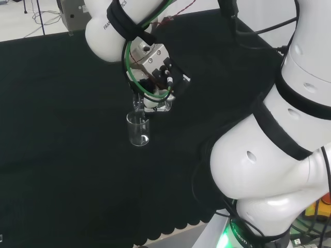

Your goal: Pour the water from the handheld beaker into the one on the table.

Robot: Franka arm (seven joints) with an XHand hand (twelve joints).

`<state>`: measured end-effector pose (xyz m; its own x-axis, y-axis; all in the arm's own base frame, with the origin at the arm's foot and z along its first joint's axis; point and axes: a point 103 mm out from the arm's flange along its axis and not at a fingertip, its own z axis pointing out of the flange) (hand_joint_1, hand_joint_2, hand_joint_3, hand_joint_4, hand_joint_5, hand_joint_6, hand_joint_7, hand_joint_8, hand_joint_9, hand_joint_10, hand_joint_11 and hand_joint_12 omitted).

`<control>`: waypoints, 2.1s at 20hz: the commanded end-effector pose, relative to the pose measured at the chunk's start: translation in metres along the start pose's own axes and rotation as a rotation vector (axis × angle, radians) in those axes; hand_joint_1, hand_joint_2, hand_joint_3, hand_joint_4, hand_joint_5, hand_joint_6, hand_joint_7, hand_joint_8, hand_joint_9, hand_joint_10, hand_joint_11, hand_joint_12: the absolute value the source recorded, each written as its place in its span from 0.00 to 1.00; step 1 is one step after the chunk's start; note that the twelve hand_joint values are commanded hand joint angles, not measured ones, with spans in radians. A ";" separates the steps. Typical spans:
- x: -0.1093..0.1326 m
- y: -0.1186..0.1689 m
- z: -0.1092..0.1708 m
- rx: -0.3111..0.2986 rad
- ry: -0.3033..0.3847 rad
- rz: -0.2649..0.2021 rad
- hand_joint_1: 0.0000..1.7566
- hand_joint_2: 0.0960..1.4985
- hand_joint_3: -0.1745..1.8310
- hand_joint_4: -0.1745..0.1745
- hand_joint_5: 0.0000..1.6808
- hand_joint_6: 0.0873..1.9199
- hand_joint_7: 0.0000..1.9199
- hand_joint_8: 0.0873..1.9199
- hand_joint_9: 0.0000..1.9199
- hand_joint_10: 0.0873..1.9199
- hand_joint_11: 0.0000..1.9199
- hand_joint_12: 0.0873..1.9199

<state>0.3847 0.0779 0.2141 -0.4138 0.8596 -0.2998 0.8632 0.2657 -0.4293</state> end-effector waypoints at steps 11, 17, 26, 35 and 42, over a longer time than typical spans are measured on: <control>-0.006 0.006 0.015 0.097 -0.068 0.034 0.74 0.69 0.00 0.00 0.75 0.25 0.69 0.24 0.83 0.29 0.69 0.36; -0.005 0.007 0.016 0.107 -0.085 0.035 0.74 0.69 0.00 0.00 0.75 0.25 0.69 0.24 0.83 0.30 0.69 0.36; -0.003 0.008 0.014 0.107 -0.106 0.038 0.74 0.69 0.00 0.00 0.75 0.25 0.69 0.24 0.83 0.30 0.69 0.36; -0.004 0.005 0.010 0.109 -0.118 0.042 0.74 0.69 0.00 0.00 0.75 0.25 0.68 0.24 0.83 0.30 0.69 0.36; -0.002 0.005 0.003 0.113 -0.133 0.044 0.74 0.69 0.00 0.00 0.75 0.25 0.68 0.24 0.83 0.30 0.69 0.36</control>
<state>0.3887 0.0747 0.2074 -0.4180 0.8038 -0.4234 0.8457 0.1740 -0.5044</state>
